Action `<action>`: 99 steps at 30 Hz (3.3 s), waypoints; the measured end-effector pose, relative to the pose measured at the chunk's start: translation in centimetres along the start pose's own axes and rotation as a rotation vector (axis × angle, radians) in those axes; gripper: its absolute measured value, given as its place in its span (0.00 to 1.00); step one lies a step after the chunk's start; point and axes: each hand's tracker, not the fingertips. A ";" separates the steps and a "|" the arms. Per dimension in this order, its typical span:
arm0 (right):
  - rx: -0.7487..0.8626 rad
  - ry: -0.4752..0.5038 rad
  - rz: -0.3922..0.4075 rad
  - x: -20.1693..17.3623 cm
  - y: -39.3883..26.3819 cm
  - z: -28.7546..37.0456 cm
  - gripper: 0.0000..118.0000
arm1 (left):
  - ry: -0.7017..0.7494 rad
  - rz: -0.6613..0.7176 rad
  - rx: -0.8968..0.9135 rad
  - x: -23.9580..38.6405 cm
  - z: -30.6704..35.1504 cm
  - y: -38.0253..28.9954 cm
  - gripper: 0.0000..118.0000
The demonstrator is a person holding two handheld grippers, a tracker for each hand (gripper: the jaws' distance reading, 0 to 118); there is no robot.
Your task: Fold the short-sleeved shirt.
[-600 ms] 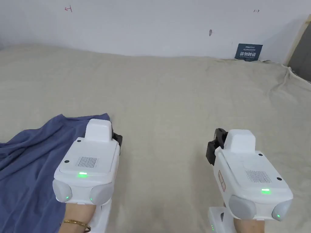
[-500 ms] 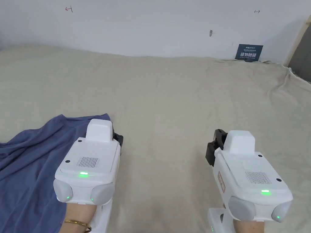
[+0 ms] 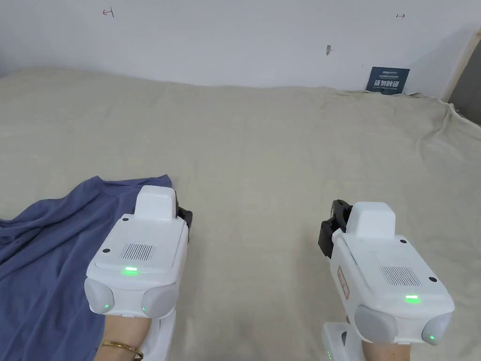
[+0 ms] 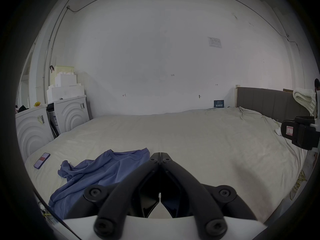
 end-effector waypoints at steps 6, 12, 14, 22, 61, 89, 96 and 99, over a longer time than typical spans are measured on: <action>0.035 -0.031 0.228 -0.8 0.9 -0.1 0.00 | 0.034 -0.199 0.009 0.6 -0.3 0.3 0.00; 0.314 0.032 1.359 -4.0 2.7 -0.8 0.00 | 0.043 -1.447 0.354 3.0 -0.1 -1.2 0.00; 0.389 0.064 1.618 -4.2 2.3 -0.9 0.00 | -0.024 -1.658 0.449 3.2 0.3 -1.8 0.00; 0.358 0.141 1.775 -3.7 1.5 -0.8 0.00 | -0.067 -1.675 0.459 2.7 0.4 -1.1 0.00; 0.018 0.004 0.001 -1.6 1.6 1.1 0.00 | 0.043 -0.018 0.040 -0.1 0.3 0.6 0.00; 0.023 0.009 0.017 -1.6 1.6 1.5 0.00 | 0.030 -0.030 0.055 0.3 0.3 1.1 0.00; 0.026 0.010 0.019 -1.5 1.6 1.5 0.00 | 0.028 -0.031 0.053 0.4 0.3 1.1 0.00; 0.026 0.010 0.021 -1.5 1.6 1.6 0.00 | 0.024 -0.028 0.054 0.5 0.3 1.1 0.00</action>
